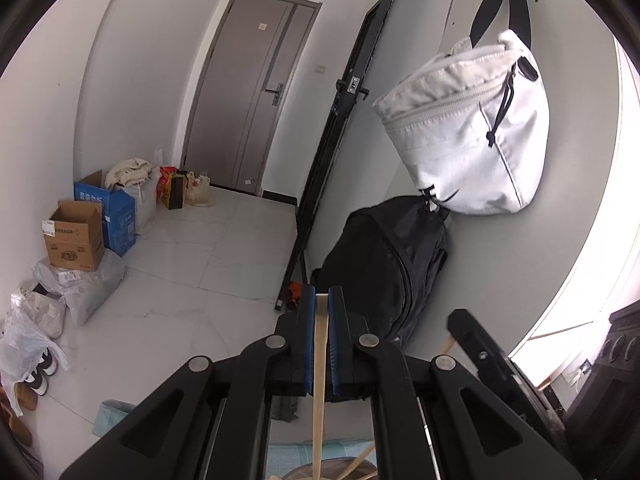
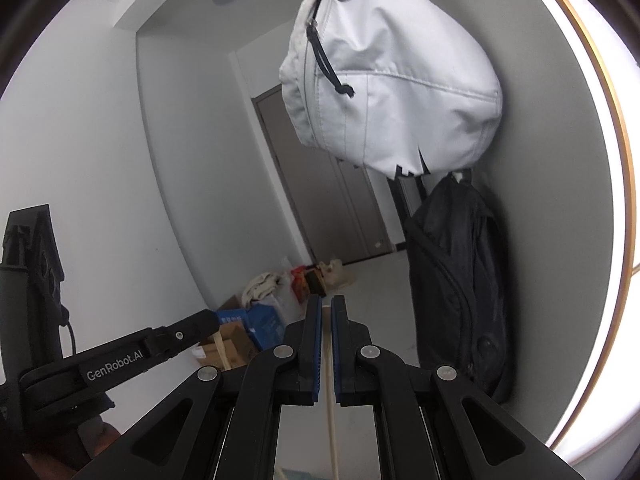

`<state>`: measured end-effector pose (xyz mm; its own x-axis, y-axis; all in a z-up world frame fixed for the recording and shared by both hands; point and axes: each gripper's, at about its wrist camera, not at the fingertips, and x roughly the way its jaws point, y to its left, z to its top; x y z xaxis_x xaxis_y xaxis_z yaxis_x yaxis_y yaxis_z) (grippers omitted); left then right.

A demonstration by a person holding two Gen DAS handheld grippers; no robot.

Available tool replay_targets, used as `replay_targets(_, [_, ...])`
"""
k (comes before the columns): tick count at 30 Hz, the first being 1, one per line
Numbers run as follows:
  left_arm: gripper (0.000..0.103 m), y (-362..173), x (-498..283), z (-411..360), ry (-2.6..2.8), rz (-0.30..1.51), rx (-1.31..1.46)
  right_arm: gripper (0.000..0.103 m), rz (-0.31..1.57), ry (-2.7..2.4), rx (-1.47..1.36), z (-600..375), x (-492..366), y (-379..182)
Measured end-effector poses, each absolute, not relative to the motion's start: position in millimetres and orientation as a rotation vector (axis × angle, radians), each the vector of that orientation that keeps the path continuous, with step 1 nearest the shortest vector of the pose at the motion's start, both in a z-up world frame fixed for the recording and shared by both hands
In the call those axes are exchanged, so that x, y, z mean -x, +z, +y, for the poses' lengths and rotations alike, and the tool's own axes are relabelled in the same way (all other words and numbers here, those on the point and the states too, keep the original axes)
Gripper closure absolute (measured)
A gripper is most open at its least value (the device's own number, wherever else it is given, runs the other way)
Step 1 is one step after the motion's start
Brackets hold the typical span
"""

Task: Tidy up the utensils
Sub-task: 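Carry both held chopsticks upright above the utensil holder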

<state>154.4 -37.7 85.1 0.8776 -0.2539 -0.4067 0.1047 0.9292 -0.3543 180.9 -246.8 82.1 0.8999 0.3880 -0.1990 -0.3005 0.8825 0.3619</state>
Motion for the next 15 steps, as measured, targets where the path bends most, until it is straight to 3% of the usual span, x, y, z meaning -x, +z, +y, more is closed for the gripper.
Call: replay_targets(15, [0.101,65,-130,-45,-0.356,0.46,0.263,0.099,0.341,0.433,-0.325,-256,-155,50])
